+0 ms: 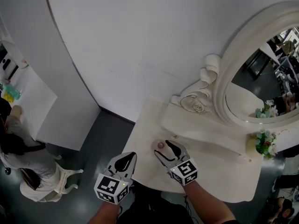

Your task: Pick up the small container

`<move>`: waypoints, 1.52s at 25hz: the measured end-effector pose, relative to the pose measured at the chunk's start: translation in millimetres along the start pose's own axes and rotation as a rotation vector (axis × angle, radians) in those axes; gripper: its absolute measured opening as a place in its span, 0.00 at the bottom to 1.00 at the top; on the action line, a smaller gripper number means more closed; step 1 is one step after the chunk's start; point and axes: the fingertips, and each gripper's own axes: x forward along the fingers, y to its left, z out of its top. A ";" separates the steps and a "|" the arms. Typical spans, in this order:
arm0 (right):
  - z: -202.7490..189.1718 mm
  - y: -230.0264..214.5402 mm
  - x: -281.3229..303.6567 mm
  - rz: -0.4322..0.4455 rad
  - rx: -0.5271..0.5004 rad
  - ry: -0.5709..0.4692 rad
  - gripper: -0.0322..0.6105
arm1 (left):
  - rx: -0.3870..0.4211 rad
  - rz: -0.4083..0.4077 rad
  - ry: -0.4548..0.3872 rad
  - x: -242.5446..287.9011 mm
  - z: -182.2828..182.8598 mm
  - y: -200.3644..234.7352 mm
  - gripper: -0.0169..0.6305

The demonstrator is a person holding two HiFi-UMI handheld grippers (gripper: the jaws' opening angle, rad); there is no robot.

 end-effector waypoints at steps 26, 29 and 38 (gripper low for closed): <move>-28.5 -12.4 25.3 -0.147 -0.044 0.074 0.29 | -0.035 -0.003 -0.007 -23.6 -10.4 12.9 0.02; -24.3 -13.0 21.0 -0.186 -0.020 0.068 0.29 | -0.032 -0.002 -0.008 -33.6 -11.4 15.5 0.02; 24.6 12.5 -26.9 -0.197 0.020 -0.011 0.29 | 0.011 -0.053 -0.010 -51.9 -6.6 7.6 0.02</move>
